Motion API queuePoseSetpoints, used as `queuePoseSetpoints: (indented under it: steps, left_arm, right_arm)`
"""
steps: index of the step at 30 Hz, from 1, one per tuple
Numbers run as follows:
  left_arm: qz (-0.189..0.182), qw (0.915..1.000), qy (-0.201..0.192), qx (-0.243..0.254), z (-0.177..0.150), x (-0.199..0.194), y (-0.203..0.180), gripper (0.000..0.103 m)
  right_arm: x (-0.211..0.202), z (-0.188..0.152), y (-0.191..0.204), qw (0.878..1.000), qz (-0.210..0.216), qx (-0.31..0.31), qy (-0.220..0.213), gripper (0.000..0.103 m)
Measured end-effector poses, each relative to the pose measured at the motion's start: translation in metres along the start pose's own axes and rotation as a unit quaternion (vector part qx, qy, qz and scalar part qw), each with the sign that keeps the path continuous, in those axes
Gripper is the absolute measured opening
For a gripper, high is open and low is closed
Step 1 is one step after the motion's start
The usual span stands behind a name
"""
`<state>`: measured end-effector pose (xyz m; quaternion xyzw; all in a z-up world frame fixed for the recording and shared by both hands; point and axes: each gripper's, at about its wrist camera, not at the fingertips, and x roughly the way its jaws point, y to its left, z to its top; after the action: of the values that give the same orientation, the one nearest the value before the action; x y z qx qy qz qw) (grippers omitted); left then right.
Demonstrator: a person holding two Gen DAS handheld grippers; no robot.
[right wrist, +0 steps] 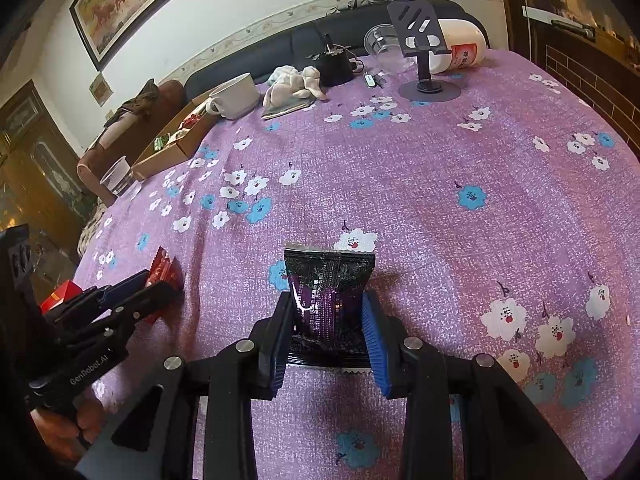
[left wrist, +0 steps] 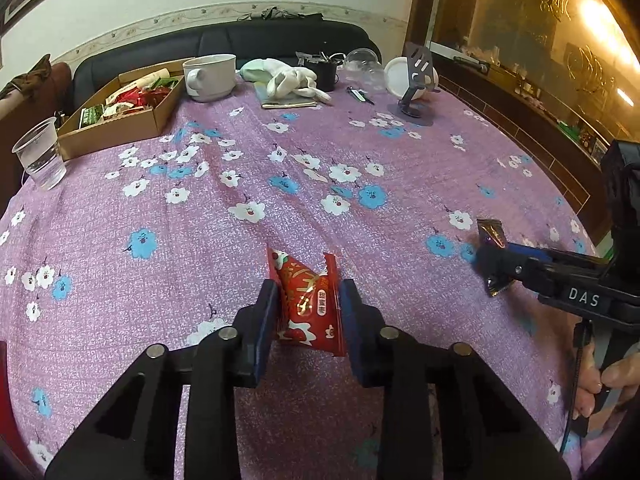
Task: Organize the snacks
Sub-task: 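Carry the red packet and purple packet over the red-framed tray with both grippers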
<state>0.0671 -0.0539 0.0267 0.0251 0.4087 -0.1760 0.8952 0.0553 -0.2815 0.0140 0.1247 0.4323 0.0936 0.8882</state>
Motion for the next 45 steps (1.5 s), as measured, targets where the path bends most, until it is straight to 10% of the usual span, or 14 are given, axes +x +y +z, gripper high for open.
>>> queuePoseSetpoints:
  steps: [18,45]
  left_arm:
    - [0.034,0.9989,-0.032,0.003,-0.022,-0.071,0.000,0.026]
    - [0.146,0.9765,-0.151,-0.049,-0.089,-0.216,0.067,0.026]
  right_arm:
    - [-0.025,-0.007,0.002,0.998,0.052,0.047,-0.009,0.033]
    - [-0.095,-0.075,0.182,0.988,0.132,-0.068,-0.038,0.032]
